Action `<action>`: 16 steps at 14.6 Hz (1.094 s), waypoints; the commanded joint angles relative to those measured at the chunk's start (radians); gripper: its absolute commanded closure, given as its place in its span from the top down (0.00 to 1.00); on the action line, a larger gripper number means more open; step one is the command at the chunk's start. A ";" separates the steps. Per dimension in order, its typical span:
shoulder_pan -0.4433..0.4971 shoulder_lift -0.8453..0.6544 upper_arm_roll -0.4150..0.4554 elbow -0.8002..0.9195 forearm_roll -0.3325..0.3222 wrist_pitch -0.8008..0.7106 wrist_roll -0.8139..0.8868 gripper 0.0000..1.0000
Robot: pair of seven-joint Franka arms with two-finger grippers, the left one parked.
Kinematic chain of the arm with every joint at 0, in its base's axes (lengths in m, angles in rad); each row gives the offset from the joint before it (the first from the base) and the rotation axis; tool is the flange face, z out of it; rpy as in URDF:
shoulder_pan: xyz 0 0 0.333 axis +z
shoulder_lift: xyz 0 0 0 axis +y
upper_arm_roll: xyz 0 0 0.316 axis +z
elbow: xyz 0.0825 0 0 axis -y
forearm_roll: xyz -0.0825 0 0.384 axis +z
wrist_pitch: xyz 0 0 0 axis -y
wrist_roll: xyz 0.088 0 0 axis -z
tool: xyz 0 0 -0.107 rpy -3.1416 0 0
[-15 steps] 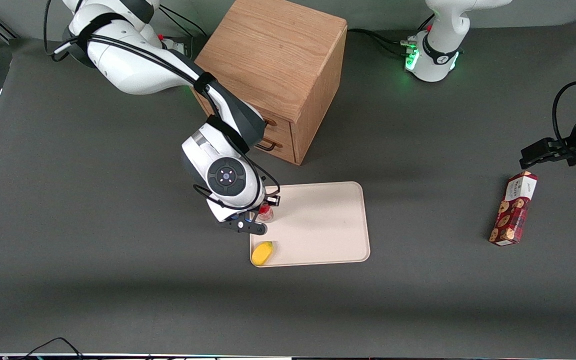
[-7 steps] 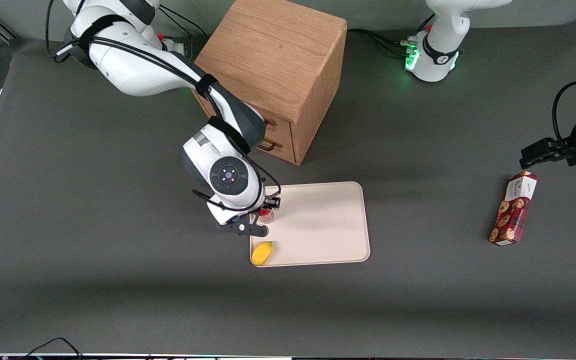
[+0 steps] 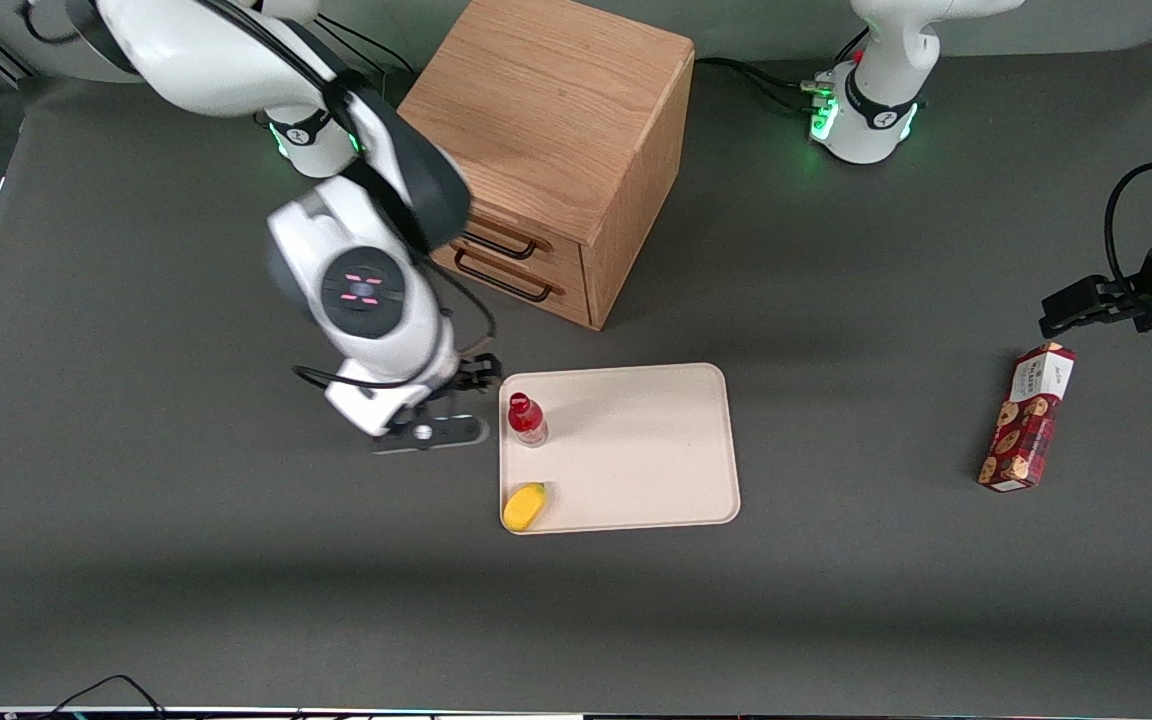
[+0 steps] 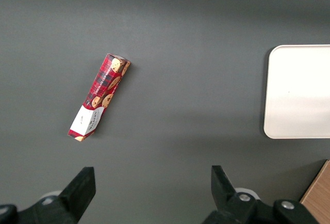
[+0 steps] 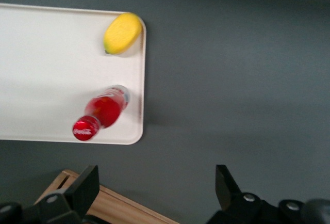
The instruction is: Place coke bottle on tray
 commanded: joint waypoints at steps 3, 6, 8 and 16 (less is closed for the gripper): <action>-0.066 -0.323 -0.185 -0.291 0.111 0.010 -0.200 1.00; -0.084 -0.452 -0.346 -0.375 0.181 0.010 -0.413 1.00; -0.086 -0.507 -0.435 -0.401 0.199 0.009 -0.513 1.00; -0.107 -0.532 -0.468 -0.400 0.188 -0.013 -0.522 1.00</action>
